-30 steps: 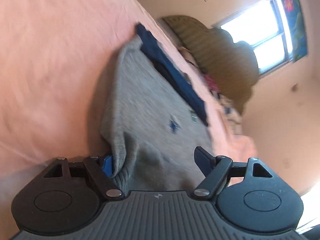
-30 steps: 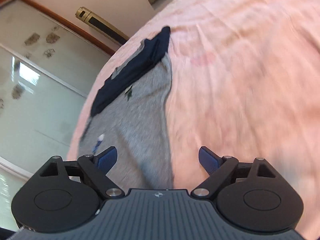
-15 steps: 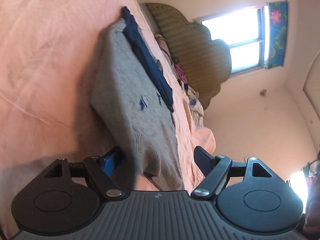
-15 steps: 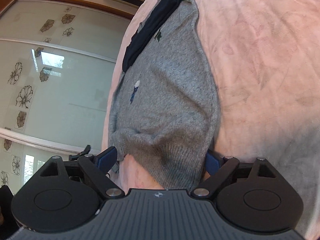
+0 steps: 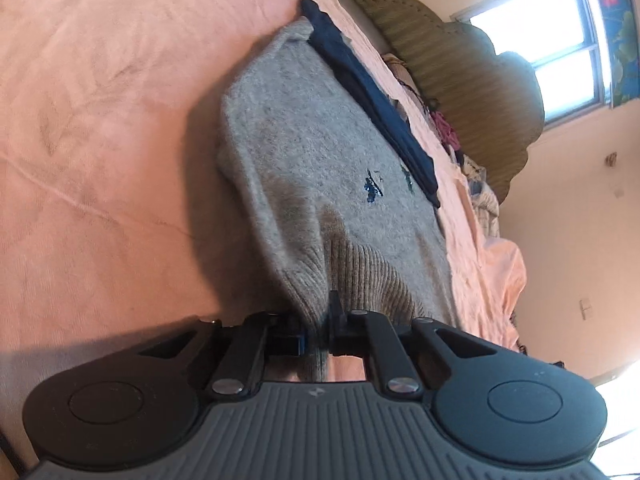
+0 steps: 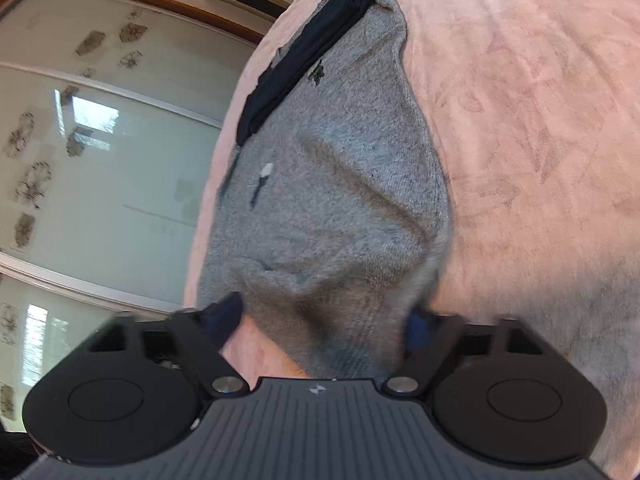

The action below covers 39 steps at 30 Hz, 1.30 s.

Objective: Fold small clothes

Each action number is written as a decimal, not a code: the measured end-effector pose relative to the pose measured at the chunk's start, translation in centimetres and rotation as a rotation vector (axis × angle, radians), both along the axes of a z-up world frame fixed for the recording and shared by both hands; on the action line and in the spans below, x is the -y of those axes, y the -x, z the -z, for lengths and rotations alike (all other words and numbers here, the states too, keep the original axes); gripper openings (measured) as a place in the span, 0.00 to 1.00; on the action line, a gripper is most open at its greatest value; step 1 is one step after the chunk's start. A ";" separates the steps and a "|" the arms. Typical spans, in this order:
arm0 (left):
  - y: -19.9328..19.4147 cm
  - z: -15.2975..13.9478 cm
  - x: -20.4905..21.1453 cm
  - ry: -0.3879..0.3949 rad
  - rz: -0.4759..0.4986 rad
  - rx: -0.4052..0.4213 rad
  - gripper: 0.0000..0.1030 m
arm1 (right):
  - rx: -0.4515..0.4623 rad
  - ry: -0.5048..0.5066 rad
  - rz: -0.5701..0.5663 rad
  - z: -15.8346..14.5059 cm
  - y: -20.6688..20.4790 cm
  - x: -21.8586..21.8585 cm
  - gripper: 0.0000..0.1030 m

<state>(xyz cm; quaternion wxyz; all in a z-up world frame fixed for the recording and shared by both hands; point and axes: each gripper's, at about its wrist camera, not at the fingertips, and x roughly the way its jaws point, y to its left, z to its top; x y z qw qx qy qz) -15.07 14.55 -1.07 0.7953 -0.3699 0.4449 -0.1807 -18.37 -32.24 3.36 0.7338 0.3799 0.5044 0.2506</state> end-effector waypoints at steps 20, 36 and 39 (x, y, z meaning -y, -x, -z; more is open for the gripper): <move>3.0 -0.8 -4.7 -0.066 0.161 0.002 0.10 | 0.006 0.026 -0.041 -0.4 1.7 5.2 0.51; 4.0 -3.2 -2.9 -0.134 0.218 0.079 0.04 | 0.044 0.134 -0.202 -2.0 1.4 2.5 0.10; 3.8 -1.2 -3.7 -0.152 0.222 0.009 0.04 | 0.004 0.178 -0.200 -1.5 1.6 3.7 0.07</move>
